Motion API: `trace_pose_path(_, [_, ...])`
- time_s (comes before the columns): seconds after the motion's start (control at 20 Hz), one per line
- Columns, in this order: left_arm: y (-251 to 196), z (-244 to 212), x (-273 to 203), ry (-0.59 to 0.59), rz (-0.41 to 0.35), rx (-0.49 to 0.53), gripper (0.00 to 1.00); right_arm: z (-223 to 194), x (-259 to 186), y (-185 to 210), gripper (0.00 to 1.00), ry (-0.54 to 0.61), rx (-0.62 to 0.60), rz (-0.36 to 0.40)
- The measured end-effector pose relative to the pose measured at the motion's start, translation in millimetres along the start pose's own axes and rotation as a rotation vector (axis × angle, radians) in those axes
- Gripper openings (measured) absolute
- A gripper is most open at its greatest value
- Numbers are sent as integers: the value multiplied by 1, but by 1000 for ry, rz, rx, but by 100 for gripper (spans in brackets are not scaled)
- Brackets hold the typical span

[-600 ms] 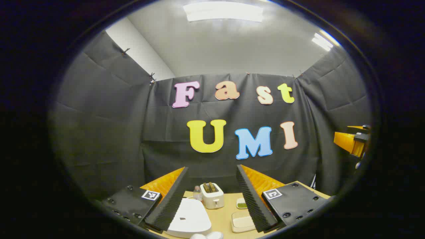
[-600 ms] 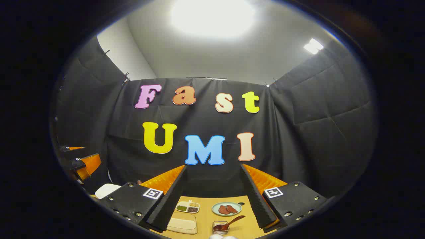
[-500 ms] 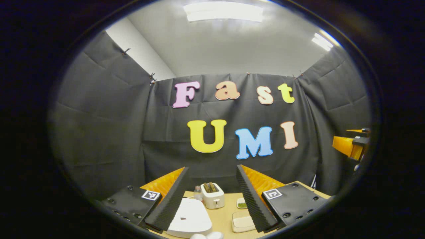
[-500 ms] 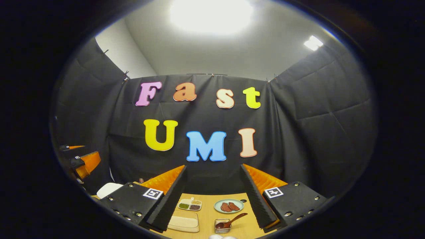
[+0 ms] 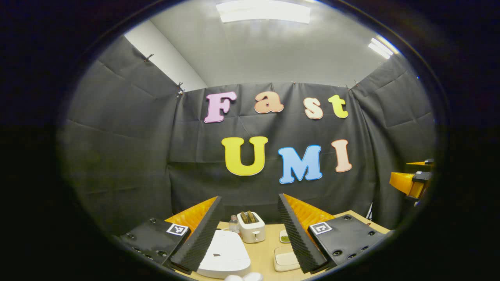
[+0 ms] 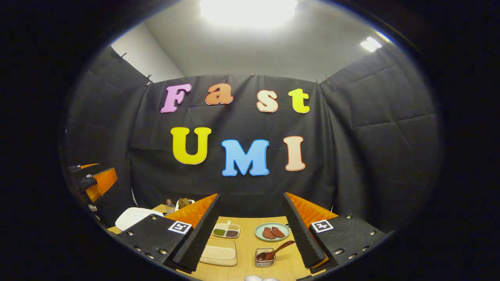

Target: Close the left gripper, press the button to open the rice cooker; take a wooden spoon from the chopstick holder with the right hand, scoop a spoonful of rice and pour it into the rice cooker, then put the wooden spoon back into the chopstick holder.

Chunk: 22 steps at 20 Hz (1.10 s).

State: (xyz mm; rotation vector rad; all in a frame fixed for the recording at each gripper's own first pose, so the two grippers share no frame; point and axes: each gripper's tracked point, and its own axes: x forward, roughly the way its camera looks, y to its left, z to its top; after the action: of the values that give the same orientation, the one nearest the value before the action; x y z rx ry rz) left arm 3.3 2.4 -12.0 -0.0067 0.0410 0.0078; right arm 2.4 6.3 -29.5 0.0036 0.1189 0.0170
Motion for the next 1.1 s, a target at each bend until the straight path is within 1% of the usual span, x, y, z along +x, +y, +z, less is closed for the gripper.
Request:
trace_pose_path(0.05, [1,-1,0,6,3,-5,96,1,0,-1,95,-1,0,-1])
trace_pose_path(0.25, [3,1,1,2,10,-8,99,0,-2,-3,95,5,1,-9])
trace_pose_path(0.3, [2,2,1,-1,8,-7,97,-1,-1,-4,95,8,4,-11])
trace_pose_path(0.4, [5,0,2,-2,14,8,97,-2,-1,-3,95,12,6,-12])
trace_pose_path(0.55, [2,-7,5,14,1,2,96,-3,2,-3,95,15,-5,-16])
trace_pose_path(0.65, [5,-15,14,36,-7,-6,63,-5,4,-3,95,21,-15,-21])
trace_pose_path(0.75, [28,-16,23,44,67,-15,29,-6,6,-2,95,28,-23,-22])
trace_pose_path(0.8, [28,-23,27,69,59,-38,12,-6,7,0,95,32,-26,-21])
trace_pose_path(0.85, [26,-28,35,89,42,-41,8,-6,8,1,95,34,-30,-20])
trace_pose_path(0.9, [26,-31,39,89,40,-25,8,-6,8,1,95,33,-38,-22])
trace_pose_path(0.95, [33,-35,46,92,47,-8,8,-6,10,0,95,36,-48,-26])
trace_pose_path(1.0, [41,-47,49,117,64,-14,7,-8,10,2,95,40,-52,-27])
trace_pose_path(1.1, [56,-81,61,190,95,-57,8,-11,11,6,95,57,-64,-25])
